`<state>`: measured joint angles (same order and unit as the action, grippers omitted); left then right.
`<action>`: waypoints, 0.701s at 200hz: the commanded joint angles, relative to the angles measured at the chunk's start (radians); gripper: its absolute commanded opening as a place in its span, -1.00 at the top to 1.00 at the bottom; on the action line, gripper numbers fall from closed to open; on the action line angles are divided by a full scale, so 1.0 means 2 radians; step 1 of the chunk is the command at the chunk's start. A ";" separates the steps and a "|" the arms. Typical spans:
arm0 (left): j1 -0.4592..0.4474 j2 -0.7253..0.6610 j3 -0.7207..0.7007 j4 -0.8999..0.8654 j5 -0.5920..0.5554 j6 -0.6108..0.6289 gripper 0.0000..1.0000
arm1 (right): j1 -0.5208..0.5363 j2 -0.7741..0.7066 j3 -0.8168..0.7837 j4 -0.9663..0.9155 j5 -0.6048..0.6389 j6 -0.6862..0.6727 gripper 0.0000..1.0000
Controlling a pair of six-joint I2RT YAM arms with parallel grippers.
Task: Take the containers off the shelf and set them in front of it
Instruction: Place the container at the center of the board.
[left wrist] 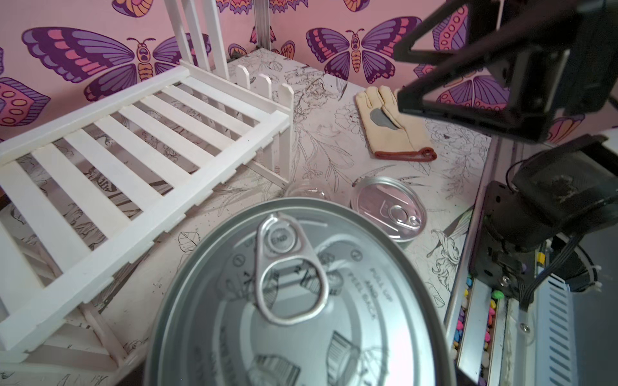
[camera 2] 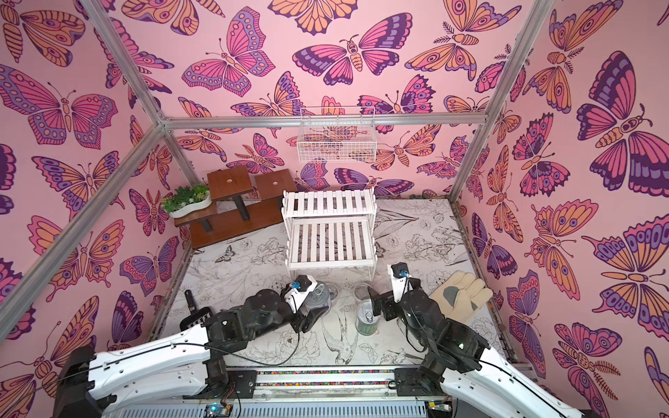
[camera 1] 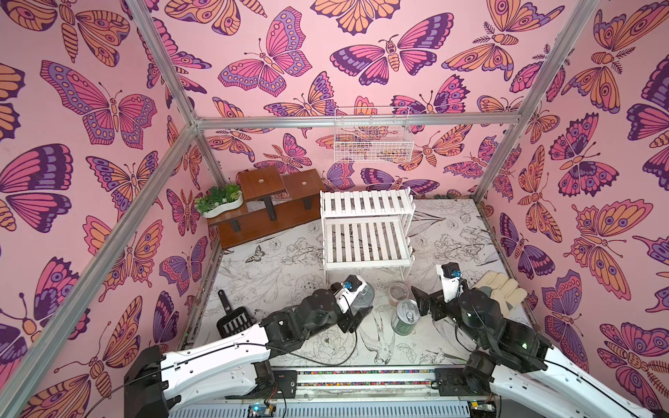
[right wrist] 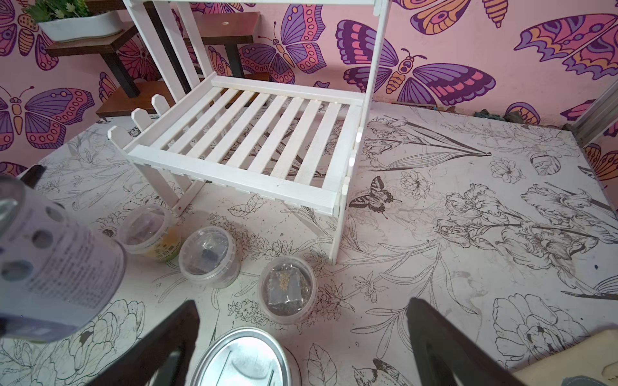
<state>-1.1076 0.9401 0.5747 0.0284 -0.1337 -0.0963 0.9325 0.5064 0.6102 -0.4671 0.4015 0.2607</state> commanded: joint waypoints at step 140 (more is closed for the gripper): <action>-0.030 0.195 -0.105 0.278 -0.036 -0.037 -0.31 | -0.012 -0.018 -0.006 0.007 0.003 0.001 -0.99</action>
<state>-1.1599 1.2694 0.3939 0.4477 -0.1825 -0.1623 0.9165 0.4805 0.6075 -0.4633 0.3950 0.2611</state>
